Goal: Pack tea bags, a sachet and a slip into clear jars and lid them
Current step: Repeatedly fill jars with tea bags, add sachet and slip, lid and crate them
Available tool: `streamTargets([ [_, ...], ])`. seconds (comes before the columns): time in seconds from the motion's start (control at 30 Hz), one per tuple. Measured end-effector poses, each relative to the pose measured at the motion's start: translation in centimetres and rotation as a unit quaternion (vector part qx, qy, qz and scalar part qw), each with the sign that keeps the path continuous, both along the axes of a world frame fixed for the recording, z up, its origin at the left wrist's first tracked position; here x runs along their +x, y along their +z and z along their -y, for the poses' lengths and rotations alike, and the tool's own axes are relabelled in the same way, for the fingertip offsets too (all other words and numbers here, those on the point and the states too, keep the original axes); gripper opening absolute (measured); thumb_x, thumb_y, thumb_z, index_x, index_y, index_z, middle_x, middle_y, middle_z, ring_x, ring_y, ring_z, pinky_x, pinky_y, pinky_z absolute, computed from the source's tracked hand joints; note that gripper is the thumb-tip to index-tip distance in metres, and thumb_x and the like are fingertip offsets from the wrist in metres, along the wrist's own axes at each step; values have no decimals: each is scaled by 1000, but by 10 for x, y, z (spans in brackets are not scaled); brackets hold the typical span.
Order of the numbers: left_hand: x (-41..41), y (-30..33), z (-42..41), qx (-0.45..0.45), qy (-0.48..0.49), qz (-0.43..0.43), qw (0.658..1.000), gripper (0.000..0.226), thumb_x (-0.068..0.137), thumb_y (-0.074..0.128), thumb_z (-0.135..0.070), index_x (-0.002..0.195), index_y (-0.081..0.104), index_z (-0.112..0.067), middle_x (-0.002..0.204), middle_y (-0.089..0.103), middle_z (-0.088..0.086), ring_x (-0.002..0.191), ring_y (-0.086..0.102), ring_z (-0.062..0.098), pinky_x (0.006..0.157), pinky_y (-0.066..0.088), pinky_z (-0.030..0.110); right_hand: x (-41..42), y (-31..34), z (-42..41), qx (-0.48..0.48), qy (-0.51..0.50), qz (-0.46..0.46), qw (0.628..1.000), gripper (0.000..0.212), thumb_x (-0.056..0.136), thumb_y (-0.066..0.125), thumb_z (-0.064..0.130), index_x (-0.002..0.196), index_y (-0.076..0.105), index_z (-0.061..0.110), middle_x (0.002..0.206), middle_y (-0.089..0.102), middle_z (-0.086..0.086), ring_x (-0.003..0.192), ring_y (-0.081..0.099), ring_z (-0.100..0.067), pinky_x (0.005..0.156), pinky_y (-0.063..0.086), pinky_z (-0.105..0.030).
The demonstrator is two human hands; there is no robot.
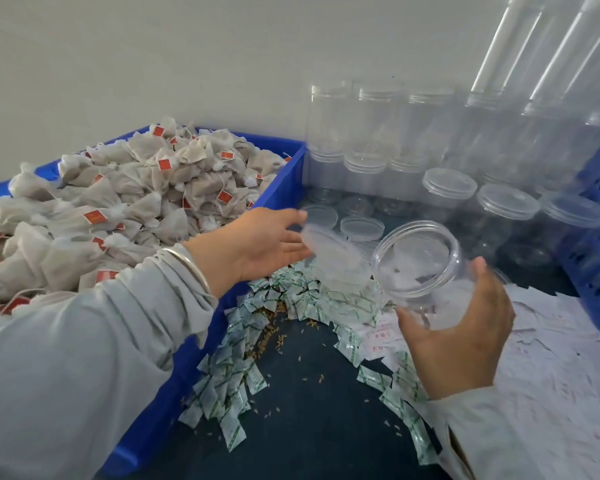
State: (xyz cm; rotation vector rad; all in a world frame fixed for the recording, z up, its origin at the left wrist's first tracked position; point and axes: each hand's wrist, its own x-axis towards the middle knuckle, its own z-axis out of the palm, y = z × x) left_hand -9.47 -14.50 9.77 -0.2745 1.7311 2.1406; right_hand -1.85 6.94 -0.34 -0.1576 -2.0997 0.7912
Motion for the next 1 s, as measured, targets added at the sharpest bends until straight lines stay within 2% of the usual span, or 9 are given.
streamTargets([
  [0.1,-5,-3,1,-61,23,-26,998,39,97,43,-1,136,39,4,143,39,24,116,55,34,94,47,37,4,-1,5,-16,37,21,999,103,52,91,15,139,38,1,135,46,-21,125,29,-22,109,20,-29],
  [0.17,-7,-4,3,-94,41,-53,993,39,96,41,4,135,42,3,132,52,22,122,52,36,94,48,38,5,-1,7,-29,56,9,998,105,48,92,7,137,39,-2,132,46,-24,121,29,-23,101,14,1],
  [0.23,-8,0,9,-73,30,-82,993,41,97,36,8,137,39,0,106,61,11,119,54,34,85,52,30,5,-2,7,-39,61,3,997,106,45,92,2,137,38,-2,129,47,-24,118,31,-23,89,14,11],
  [0.33,-18,8,28,-99,83,-165,978,36,96,40,6,129,47,-6,96,58,2,93,62,18,67,54,19,7,-3,10,-116,126,29,985,113,49,92,8,142,30,21,135,39,0,126,38,-23,106,36,-21],
  [0.43,-40,14,68,-284,203,-241,906,26,91,50,0,106,57,-19,103,62,-3,81,62,10,62,54,23,11,-3,21,-160,169,53,971,111,51,91,17,142,29,28,143,38,5,131,40,-19,107,38,-47],
  [0.57,-56,2,120,-493,209,-201,820,32,88,46,-1,113,61,-16,113,62,7,89,61,26,69,52,34,22,-1,40,-192,256,45,946,107,46,90,37,130,27,59,128,41,40,121,41,13,98,36,-21],
  [0.63,-57,-12,130,-623,136,-177,750,37,89,44,0,121,59,-10,118,58,10,86,58,27,64,47,30,26,-3,46,-190,292,62,935,108,47,94,33,127,28,63,122,42,45,116,43,17,92,37,-17],
  [0.77,-56,-39,133,-737,-72,-121,661,45,90,51,-8,134,47,-6,136,49,16,119,52,32,94,46,37,30,-3,53,-203,342,76,915,101,43,85,30,125,34,60,118,48,42,110,45,22,79,40,3],
  [1.0,-58,-48,134,-783,-49,-88,614,36,91,46,-1,127,49,-1,127,54,19,114,56,32,89,47,36,29,-10,51,-217,352,170,894,108,41,91,23,131,35,41,119,46,33,112,49,3,89,38,-2],
])
